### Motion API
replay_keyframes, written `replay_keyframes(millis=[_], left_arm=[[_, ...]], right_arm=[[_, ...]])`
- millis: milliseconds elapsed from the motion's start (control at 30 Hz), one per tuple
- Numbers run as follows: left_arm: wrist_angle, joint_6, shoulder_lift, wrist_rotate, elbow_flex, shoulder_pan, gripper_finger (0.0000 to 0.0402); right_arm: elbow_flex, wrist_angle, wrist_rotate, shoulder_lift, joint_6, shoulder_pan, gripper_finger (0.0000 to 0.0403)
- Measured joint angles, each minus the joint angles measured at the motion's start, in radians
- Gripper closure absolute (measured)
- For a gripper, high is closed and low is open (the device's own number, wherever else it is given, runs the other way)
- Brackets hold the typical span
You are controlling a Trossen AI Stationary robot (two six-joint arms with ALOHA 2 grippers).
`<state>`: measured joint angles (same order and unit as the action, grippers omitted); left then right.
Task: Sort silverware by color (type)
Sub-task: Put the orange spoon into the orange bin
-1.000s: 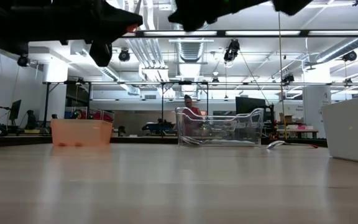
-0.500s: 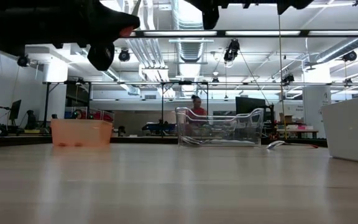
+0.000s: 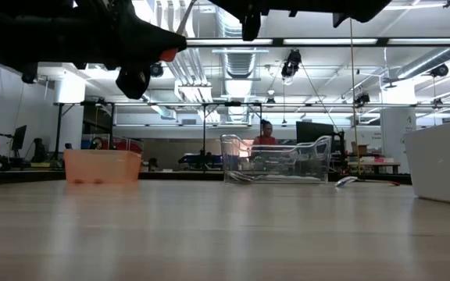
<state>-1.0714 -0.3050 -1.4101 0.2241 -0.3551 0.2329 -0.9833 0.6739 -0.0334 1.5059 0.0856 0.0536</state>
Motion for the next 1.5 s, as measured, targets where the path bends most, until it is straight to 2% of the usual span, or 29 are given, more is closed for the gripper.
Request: replay_keyframes(millis=[267,467,700,933,1133,1233,1333,1433,1500], left_arm=[[0.001,0.008,-0.031,0.002,-0.020,0.000,0.0401],[0.002,0.005,-0.033,-0.003,-0.022,0.000,0.0402],[0.000,-0.017,-0.031,-0.003,-0.022,0.000,0.0398],[0.008,-0.022,-0.031,0.003,-0.023,0.000,0.0341],[0.017,-0.018,-0.029,0.117,-0.025,-0.003,0.0271],[0.027,-0.001,-0.029,0.166,-0.025,-0.002,0.0240],[0.027,0.022,-0.027,0.207,-0.025,-0.002,0.0219],[0.047,0.026,-0.027,0.266,-0.039,-0.002,0.0213],[0.078,0.031,-0.027,0.282,-0.067,-0.002,0.0213]], right_arm=[[-0.007,0.015,0.000,0.001,-0.026,0.000,0.0307],[-0.007,0.020,0.016,0.001,-0.055,0.000,0.0381],[-0.007,0.013,0.018,0.000,-0.052,-0.001,0.0387],[-0.007,-0.052,0.009,-0.010,-0.056,-0.001,0.0388],[-0.007,-0.193,0.000,-0.040,-0.059,-0.001,0.0389],[-0.007,-0.289,0.054,-0.070,-0.078,0.001,0.0390],[-0.007,-0.386,0.154,-0.097,-0.107,-0.002,0.0390],[-0.006,-0.444,0.232,-0.115,-0.151,-0.002,0.0390],[-0.003,-0.442,0.237,-0.128,-0.179,-0.008,0.0390]])
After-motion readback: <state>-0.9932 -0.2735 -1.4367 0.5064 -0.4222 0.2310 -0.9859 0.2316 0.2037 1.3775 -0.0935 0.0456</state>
